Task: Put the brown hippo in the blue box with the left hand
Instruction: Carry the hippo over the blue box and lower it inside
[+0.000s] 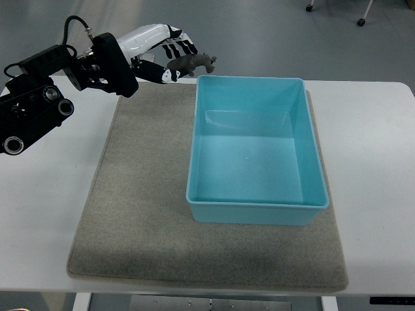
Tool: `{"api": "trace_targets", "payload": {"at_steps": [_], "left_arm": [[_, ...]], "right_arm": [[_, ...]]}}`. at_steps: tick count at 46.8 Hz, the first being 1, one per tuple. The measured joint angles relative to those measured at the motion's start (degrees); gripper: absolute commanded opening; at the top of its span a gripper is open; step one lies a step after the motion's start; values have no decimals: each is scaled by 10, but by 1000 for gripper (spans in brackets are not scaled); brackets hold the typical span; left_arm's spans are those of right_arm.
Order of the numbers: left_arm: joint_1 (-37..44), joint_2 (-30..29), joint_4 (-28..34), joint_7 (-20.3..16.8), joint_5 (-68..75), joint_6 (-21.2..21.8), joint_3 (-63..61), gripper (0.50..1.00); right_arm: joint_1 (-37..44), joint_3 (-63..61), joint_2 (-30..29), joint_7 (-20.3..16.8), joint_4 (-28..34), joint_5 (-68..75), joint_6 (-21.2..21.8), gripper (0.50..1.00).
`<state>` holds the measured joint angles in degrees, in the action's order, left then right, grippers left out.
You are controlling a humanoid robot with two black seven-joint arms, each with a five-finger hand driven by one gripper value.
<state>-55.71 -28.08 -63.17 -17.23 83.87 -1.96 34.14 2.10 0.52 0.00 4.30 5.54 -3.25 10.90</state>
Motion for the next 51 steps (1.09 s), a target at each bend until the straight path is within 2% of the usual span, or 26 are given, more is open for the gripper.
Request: {"api": "trace_targets", "payload": {"at_steps": [7,22,35,51], "left_arm": [[0,31,-16,2,2,-21,-4,500],[1,97,-19,2,8,-32,-64,500],[1,124,-14,2,10,-32,-121,500],[2,128,-13,2,11,-32,-155,500]], "right_arm": [[0,0,0,0,0,0,0,936],[0,0,0,0,0,0,0,936],[0,0,0,0,0,0,0,936],[0,0,0,0,0,0,0,936]]}}
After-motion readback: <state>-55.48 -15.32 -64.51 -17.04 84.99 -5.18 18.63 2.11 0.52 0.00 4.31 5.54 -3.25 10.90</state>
